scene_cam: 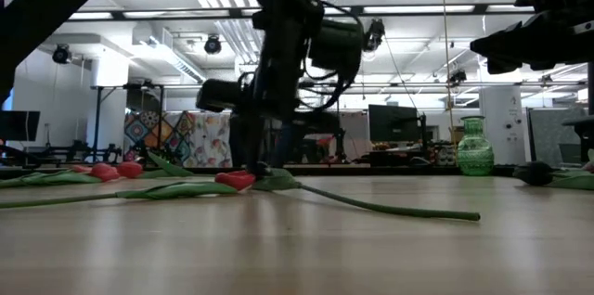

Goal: Sort flowers into vase by color
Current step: Put the black tulip into the left blue vase

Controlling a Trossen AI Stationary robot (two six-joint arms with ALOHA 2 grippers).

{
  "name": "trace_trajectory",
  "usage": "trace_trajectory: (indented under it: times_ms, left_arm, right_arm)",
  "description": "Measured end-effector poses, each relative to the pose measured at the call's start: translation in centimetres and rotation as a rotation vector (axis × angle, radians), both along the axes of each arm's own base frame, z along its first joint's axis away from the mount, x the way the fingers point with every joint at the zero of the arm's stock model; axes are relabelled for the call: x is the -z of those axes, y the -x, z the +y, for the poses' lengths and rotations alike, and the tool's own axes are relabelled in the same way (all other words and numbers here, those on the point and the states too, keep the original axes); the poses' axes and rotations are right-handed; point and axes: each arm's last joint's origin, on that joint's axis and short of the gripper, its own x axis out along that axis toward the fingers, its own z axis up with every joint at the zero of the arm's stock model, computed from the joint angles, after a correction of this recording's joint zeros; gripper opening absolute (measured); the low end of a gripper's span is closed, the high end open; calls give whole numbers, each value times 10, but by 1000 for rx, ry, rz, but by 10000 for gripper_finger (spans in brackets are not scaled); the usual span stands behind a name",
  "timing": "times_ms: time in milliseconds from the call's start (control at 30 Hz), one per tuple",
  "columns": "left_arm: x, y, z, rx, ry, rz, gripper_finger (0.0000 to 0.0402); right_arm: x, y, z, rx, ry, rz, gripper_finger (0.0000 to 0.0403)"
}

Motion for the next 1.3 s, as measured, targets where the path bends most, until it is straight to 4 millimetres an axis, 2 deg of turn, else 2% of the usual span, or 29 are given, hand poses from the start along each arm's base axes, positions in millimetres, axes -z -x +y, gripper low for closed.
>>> trace_trajectory:
  times_ms: [200,333,467,567,633,767,933,1100,1300]
  left_arm:
    - [15,0,7,-22,-28,-47,88]
    - [15,0,6,-17,-55,-41,59]
    - [12,0,7,-14,-103,-30,12]
    - [7,2,7,-13,-148,19,5]
    - [-5,7,6,-5,-160,98,2]
    - [-47,12,-1,40,-254,215,1]
    - [-85,4,-21,116,-442,64,0]
    - [-104,4,-47,188,-474,-9,0]
    - [-129,22,-71,247,-556,-71,0]
  right_arm:
    - [0,0,0,0,-1,0,18]
    - [0,0,0,0,0,0,18]
    - [0,0,0,0,0,0,18]
    - [0,0,0,0,0,0,18]
    - [0,0,0,0,0,0,18]
    - [0,0,0,0,0,0,18]
    - [0,0,0,0,0,0,18]
    - [0,0,0,0,0,0,18]
    - [0,0,0,0,-1,-1,18]
